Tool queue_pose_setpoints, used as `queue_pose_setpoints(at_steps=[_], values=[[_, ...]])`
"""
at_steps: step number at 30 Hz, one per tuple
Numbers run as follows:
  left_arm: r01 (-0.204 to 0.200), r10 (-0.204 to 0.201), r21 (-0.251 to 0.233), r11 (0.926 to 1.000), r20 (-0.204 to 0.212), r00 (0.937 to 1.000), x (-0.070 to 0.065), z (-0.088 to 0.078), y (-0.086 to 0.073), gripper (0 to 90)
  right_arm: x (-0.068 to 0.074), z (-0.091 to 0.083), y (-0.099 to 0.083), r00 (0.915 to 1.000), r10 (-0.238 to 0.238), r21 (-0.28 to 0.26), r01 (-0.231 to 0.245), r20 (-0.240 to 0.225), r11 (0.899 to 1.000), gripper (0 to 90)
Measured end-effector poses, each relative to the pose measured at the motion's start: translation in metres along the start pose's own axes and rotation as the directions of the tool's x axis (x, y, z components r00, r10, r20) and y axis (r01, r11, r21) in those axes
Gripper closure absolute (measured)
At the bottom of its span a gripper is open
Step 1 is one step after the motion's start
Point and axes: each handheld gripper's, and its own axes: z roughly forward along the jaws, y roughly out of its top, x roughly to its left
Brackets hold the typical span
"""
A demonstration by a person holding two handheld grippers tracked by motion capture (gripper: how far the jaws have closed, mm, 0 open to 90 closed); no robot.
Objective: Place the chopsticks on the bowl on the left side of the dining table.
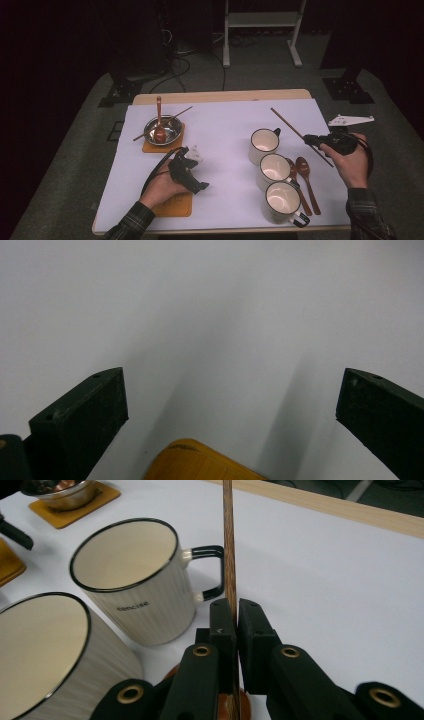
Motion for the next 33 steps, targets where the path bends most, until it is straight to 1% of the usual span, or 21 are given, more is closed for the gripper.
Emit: queue_pose_setpoints(at_steps=[5,6,10,13,18,24,28,29,30,33], values=[[-0.010,0.010,-0.018,0.9998,0.009,0.9999,0.003,-0.004,0.001,0.0,0.005,0.005,0.006,0.9992,-0.026,0.005,0.026,-0.031,1.000,85.0],[-0.021,0.021,-0.017,0.9996,0.007,0.9998,0.004,-0.005,0.002,0.0,0.005,0.006,0.007,0.9990,-0.029,0.007,0.030,-0.034,1.000,85.0],[-0.033,0.034,-0.018,0.9993,0.007,0.9994,0.004,-0.007,0.004,0.0,0.009,0.011,0.012,0.9967,-0.051,0.008,0.052,-0.063,0.999,85.0],[-0.041,0.041,-0.029,0.9988,0.011,0.9991,0.005,-0.009,0.004,0.0,0.012,0.014,0.015,0.9945,-0.065,0.011,0.066,-0.082,0.998,85.0],[-0.049,0.051,-0.050,0.9976,0.029,0.9983,0.005,-0.012,0.006,0.0,0.016,0.019,0.018,0.9904,-0.085,0.020,0.088,-0.109,0.996,85.0],[-0.061,0.063,-0.061,0.9962,0.035,0.9974,0.005,-0.015,0.008,0.0,0.022,0.026,0.022,0.9831,-0.112,0.030,0.117,-0.145,0.993,85.0],[-0.073,0.076,-0.077,0.9944,0.041,0.9963,0.006,-0.020,0.012,0.0,0.025,0.031,0.024,0.9761,-0.132,0.038,0.141,-0.172,0.989,85.0],[-0.072,0.076,-0.079,0.9942,0.042,0.9962,0.006,-0.021,0.013,0.0,0.026,0.032,0.024,0.9729,-0.140,0.037,0.149,-0.184,0.988,85.0],[-0.076,0.080,-0.085,0.9935,0.043,0.9959,0.006,-0.022,0.014,0.0,0.027,0.033,0.025,0.9723,-0.143,0.039,0.152,-0.185,0.988,85.0],[-0.085,0.089,-0.092,0.9922,0.044,0.9950,0.007,-0.026,0.017,0.0,0.030,0.036,0.027,0.9671,-0.155,0.043,0.166,-0.202,0.985,85.0]])
